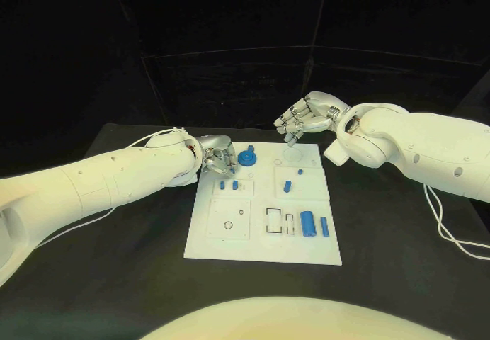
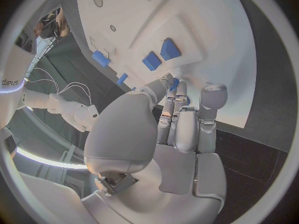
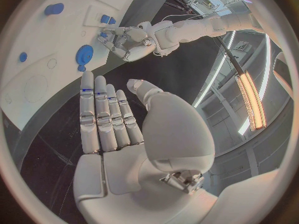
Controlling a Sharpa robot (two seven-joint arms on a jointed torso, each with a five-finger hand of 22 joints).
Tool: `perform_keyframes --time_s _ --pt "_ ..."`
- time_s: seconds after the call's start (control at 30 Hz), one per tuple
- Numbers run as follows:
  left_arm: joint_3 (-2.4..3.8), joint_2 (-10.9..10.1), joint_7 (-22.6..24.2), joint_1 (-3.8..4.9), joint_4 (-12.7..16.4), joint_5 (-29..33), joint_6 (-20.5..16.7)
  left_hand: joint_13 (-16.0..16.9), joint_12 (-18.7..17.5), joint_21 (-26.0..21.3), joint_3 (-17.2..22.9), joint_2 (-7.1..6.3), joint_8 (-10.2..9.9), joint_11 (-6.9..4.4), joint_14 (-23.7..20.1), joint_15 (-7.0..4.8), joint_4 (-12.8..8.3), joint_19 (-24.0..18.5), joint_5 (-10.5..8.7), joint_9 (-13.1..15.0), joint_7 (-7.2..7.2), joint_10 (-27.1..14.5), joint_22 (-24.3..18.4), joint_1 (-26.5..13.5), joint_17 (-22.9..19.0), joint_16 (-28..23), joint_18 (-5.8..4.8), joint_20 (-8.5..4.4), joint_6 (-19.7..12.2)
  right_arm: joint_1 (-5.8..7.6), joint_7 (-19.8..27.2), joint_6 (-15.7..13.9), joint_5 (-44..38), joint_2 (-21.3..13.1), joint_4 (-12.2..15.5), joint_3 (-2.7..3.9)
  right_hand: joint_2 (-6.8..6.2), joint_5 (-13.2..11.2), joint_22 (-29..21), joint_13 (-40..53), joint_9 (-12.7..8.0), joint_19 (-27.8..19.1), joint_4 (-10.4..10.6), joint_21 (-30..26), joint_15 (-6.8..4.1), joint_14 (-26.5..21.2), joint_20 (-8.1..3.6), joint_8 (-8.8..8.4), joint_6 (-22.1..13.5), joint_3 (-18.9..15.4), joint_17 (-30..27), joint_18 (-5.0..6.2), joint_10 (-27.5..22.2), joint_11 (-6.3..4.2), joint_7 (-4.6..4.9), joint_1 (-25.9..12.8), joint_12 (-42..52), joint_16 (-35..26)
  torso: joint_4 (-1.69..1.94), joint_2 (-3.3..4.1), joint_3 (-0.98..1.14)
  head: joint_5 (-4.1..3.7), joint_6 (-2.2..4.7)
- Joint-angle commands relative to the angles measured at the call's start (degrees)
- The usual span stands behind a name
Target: Assemble the parts on the task board
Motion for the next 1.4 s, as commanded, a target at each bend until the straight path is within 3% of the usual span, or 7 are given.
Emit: perform_keyframes --time_s 0.03,0.43,0.63,0.97,1.17,1.3,1.4 --pt "-0.04 -0.1 0.0 -0.01 0.2 -0.3 0.2 -0.1 -0.4 -0.3 -0.3 -0.40 -0.5 0.19 0.9 0.31 -0.2 -0.2 -0.16 -0.1 0.14 -0.5 -0.1 -0.4 -0.1 -0.3 -0.52 0.20 -0.5 0.12 0.3 0.1 0.2 0.0 0.0 0.03 0.32 0.3 -0.1 0.0 0.1 0.3 0.3 -0.3 -0.01 -0.4 -0.06 0.32 -0.4 0.2 -0.1 0.49 -0.3 -0.14 0.05 -0.1 0.3 0.2 0.01 0.02 -0.03 0.09 0.09" --pt "-0.05 -0.3 0.4 -0.05 0.7 -0.1 -1.0 -0.4 -4.3 -2.3 -2.6 -1.95 -4.2 1.22 0.6 1.14 -0.2 -1.1 -0.20 -1.1 -0.88 -6.6 -2.0 -1.5 -1.4 -0.7 -0.17 0.95 -6.9 0.12 0.1 0.1 0.0 -0.2 -0.4 0.03 0.16 0.2 -0.1 0.0 0.1 0.4 0.3 -0.3 0.00 -0.4 -0.06 0.32 -0.4 0.1 -0.1 0.48 -0.4 -0.13 0.06 -0.1 0.3 0.2 0.10 -0.02 -0.04 -0.01 0.07" --pt "-0.04 -1.0 0.8 -0.06 0.9 0.4 -2.2 -0.3 -6.1 -4.3 -5.1 -1.41 -4.1 2.21 0.5 1.93 -0.5 -1.6 -0.19 -0.9 -1.08 -10.6 -4.0 -0.8 -1.9 -0.8 0.21 1.69 -8.6 0.12 0.0 -0.1 -0.6 -0.6 -1.3 0.03 0.09 -0.1 -0.2 0.0 0.1 0.7 -0.2 -0.4 -0.16 -0.3 -0.21 0.43 -0.4 0.4 -0.2 0.56 -0.4 -0.28 -0.13 0.6 0.5 0.5 0.07 -0.02 -0.07 0.04 0.24" --pt "0.10 -5.0 2.7 -0.05 3.5 5.4 -6.4 0.0 -5.2 -4.9 -6.4 -0.23 -3.5 2.07 0.5 1.91 -0.6 -1.5 -0.17 -0.7 -0.06 -9.9 -4.5 0.0 -2.0 -0.6 0.38 1.83 -7.2 -0.16 0.0 -1.0 -11.3 -1.7 -3.8 0.02 0.30 -7.9 4.4 -0.1 0.2 10.7 -3.7 8.0 -4.06 11.2 -4.07 2.03 4.1 0.3 3.7 0.60 3.5 -3.12 -2.53 3.9 1.7 10.2 0.13 -0.06 -0.05 -0.02 0.72" --pt "0.90 -8.4 6.4 0.05 5.5 16.9 -10.0 0.1 -4.1 -5.7 -6.4 0.93 -2.8 1.73 0.5 1.62 -0.5 -1.6 -0.16 -0.5 0.92 -8.0 -5.2 0.2 -2.1 -0.6 0.53 1.59 -5.2 -0.73 -1.4 -3.2 -22.3 -2.4 -4.0 0.01 0.23 -9.6 8.5 0.1 0.0 13.2 -4.3 13.6 -5.12 13.7 -5.05 1.69 5.6 1.0 8.0 0.41 5.4 -3.94 -3.26 3.7 1.4 17.9 0.00 -0.06 -0.02 -0.14 1.43" --pt "1.07 -10.6 10.5 0.11 7.8 28.0 -11.4 0.2 -2.9 -6.4 -5.8 1.63 -2.1 1.58 0.5 1.52 -0.2 -1.8 -0.16 -0.4 1.17 -5.5 -5.9 0.0 -2.1 -0.5 0.63 1.47 -3.5 -1.39 -3.6 -4.7 -30.6 -3.4 -3.2 0.01 0.28 -10.2 19.6 0.2 0.0 15.7 -4.7 23.9 -5.66 14.8 -5.61 1.58 6.5 1.6 10.9 -0.94 6.3 -4.39 -3.87 4.0 1.5 23.1 0.02 -0.02 -0.17 -0.91 2.14" --pt "1.11 -12.5 15.8 0.11 10.7 42.2 -11.7 0.2 -2.2 -10.0 -5.2 2.01 -1.8 1.35 -0.5 1.39 0.3 -3.9 -0.16 -0.5 1.17 -3.5 -9.8 -0.7 -4.7 -1.8 1.35 1.39 -2.6 -2.25 -5.7 -5.7 -38.0 -4.3 -2.0 0.00 0.21 -10.6 30.6 0.3 0.0 17.9 -4.8 33.7 -5.86 16.3 -6.11 1.26 6.9 2.2 14.3 -2.31 6.5 -4.63 -4.05 3.9 1.3 28.4 -0.10 0.00 -0.13 -1.85 2.42"
